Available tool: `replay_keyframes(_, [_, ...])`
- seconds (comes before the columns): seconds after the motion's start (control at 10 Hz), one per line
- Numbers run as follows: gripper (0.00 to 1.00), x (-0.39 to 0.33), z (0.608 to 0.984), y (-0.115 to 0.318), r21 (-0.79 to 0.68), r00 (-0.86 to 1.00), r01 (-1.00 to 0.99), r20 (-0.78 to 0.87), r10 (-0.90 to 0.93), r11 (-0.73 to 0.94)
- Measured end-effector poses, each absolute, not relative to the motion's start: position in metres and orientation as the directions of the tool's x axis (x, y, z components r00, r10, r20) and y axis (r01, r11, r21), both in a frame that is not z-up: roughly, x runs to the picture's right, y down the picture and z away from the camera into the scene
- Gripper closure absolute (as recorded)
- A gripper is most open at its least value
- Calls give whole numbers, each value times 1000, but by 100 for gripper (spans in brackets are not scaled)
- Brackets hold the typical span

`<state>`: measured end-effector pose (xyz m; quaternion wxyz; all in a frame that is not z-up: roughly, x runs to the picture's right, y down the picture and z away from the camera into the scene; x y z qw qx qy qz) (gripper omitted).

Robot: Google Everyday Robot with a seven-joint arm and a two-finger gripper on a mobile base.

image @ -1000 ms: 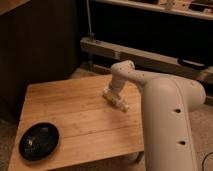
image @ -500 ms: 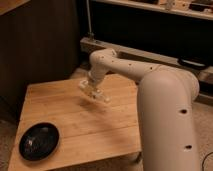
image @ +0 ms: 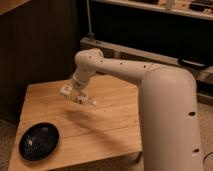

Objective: Place the bottle in the ceramic bowl

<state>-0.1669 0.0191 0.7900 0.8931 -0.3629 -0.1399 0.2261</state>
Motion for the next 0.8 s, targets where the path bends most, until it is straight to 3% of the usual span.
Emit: replay_keyframes(0.8, [100, -170, 789, 19, -713, 859, -297, 90, 504, 635])
